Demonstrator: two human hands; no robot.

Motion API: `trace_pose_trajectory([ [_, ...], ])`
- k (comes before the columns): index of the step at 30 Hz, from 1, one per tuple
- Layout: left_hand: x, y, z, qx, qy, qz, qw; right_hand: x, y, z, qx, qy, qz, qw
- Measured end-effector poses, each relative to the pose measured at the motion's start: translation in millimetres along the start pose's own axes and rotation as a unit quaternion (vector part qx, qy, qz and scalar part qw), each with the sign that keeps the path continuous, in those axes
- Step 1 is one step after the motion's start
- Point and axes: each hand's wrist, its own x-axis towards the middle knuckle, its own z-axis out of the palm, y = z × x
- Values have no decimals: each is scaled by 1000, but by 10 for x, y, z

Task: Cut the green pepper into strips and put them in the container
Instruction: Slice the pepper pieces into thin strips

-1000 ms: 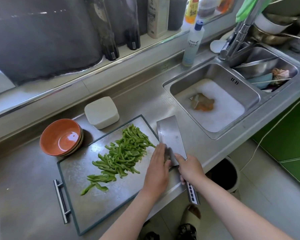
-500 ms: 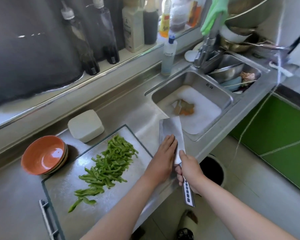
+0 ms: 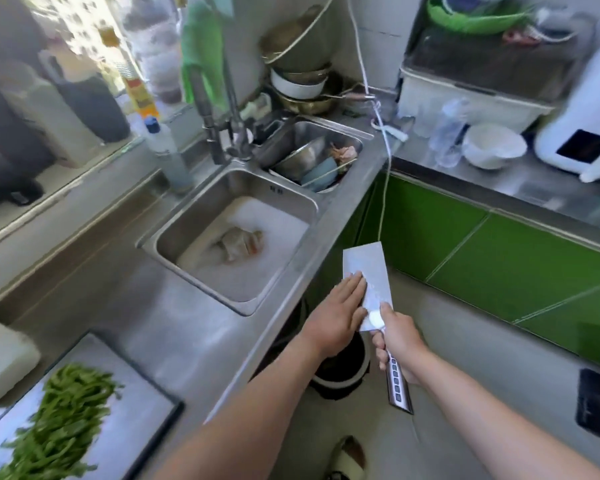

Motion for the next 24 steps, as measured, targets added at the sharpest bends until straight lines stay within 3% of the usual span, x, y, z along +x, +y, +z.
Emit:
trace_pose_trajectory([
  [6, 240, -258, 290, 52, -126, -79, 988, 332, 30, -353, -41, 32, 34, 998],
  [8, 232, -354, 292, 45, -109, -90, 989, 375, 38, -403, -57, 36, 38, 997],
  [11, 227, -353, 315, 31, -54, -14, 998, 398, 53, -416, -65, 40, 52, 996],
  [14, 258, -273, 448, 47, -94, 90, 990, 380, 26, -388, -51, 33, 67, 996],
  [17, 347, -346, 523, 81, -104, 143, 981, 369, -18, -392, -37, 32, 76, 996],
  [19, 441, -447, 539, 85, -127, 107, 982, 390, -24, -422, -37, 34, 84, 995],
  [24, 578, -700, 525, 33, -252, -126, 959, 476, 54, -511, -66, 57, 83, 993],
])
